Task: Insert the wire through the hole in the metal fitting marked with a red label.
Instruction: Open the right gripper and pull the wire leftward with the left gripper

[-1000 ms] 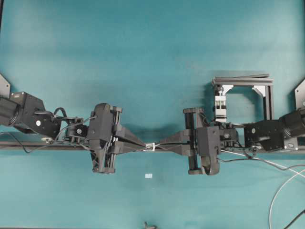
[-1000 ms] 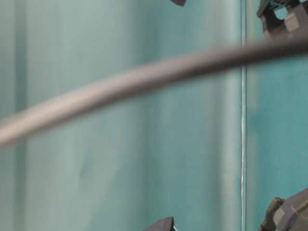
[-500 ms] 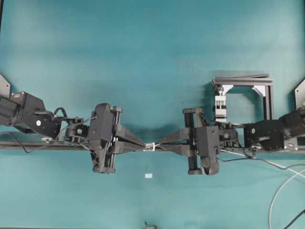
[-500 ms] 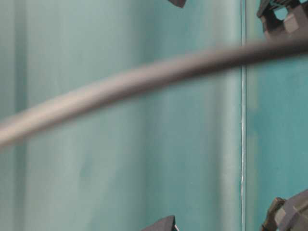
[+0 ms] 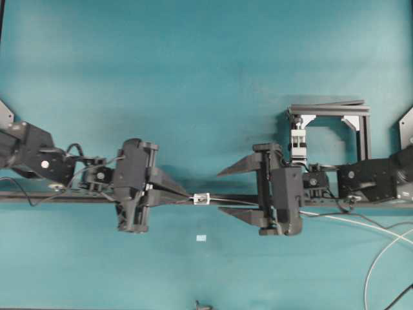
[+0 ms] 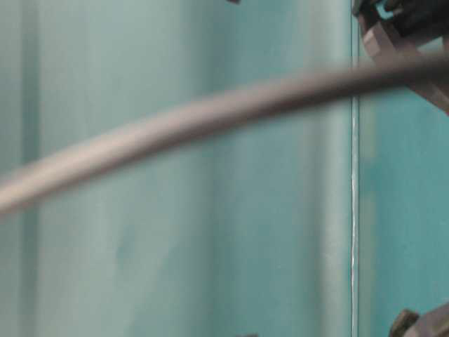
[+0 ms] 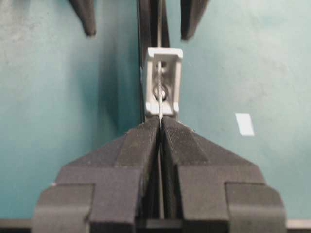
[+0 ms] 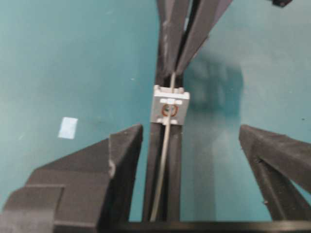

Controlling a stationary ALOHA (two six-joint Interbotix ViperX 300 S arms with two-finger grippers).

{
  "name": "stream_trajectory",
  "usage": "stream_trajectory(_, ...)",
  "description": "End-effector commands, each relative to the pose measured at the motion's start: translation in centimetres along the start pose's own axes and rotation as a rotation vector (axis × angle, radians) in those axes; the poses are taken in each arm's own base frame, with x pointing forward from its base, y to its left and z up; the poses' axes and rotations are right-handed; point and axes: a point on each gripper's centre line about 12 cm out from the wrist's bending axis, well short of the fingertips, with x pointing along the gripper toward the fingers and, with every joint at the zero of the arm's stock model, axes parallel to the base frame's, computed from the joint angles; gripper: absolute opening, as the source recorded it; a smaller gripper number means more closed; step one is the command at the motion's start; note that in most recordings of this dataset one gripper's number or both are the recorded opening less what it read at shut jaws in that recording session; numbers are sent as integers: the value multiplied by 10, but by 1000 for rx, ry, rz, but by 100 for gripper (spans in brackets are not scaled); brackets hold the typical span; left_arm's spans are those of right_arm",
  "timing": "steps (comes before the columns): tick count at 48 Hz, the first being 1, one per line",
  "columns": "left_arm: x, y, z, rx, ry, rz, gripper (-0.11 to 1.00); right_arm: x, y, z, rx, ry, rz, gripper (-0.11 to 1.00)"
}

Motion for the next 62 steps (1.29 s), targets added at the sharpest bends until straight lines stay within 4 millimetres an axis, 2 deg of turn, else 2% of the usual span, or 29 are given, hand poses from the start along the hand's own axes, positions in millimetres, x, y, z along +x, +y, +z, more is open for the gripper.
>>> stream_trajectory(1,-11,-6,13,1,-41,-21,-10,-5,4,13,9,-37,14,89)
stream_trajectory(35,-85,-10,-9,30,-8,-86,-10,-5,6,13,7,-37,18,89)
stream_trajectory(43,-90,-10,-12,33,9,-92,-10,-5,6,12,7,-34,19,89)
stream_trajectory(62,-87,-11,-9,26,5,-90,-10,-5,7,12,2,-29,22,89)
